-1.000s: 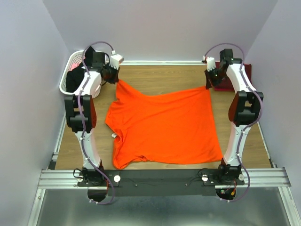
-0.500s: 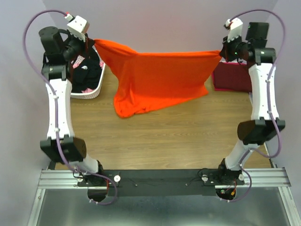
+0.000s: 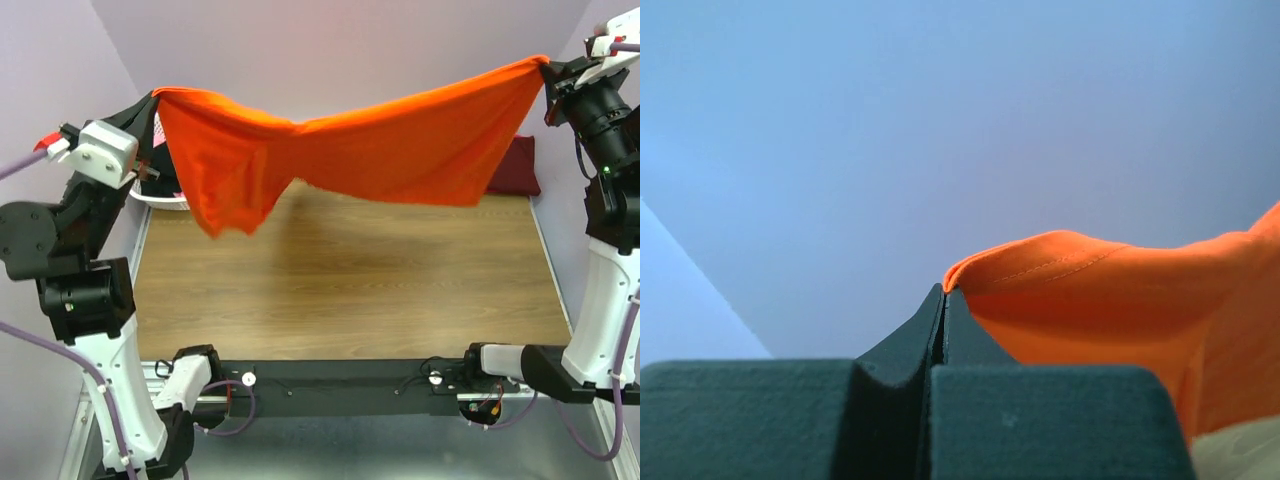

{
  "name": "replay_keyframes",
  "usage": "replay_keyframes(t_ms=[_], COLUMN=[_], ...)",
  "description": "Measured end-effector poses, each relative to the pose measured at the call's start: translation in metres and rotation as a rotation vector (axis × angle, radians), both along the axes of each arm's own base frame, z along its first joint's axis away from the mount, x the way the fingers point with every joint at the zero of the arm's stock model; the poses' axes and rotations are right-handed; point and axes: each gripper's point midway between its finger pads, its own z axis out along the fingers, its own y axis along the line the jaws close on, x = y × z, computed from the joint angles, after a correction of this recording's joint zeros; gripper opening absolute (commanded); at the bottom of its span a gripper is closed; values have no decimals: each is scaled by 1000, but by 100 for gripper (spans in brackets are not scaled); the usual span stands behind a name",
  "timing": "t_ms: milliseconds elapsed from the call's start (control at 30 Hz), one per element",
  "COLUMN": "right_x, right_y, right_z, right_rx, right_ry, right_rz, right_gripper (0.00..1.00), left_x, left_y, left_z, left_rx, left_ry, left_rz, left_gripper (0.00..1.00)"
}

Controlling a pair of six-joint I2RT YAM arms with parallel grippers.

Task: Fold and stack the t-shirts
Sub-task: Flatten out the tshirt

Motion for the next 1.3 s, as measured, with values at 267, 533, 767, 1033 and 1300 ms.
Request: replay_keyframes(t_ms=[267,533,767,1033,1300], right_x=[69,148,119,38,-64], right_y=[27,11,8,5,2], right_z=[-41,-59,-15,33,75], right_rx=[93,135,131,115,92], right_ry=[145,194,63,-91,-286], right_rz=[156,62,40,21,-3], right_gripper=[1,1,1,1,1], left_x=[79,165,151,65,-99], left_y=[-42,-16,-10,-6,-8], left_z=[-40,15,26,40,80], left_rx=[-16,-132,-141,-157,-156], left_ry=[245,217,161,44,-256], left_rz=[-312,-170,-131,-85,-55], left_gripper=[0,0,0,0,0])
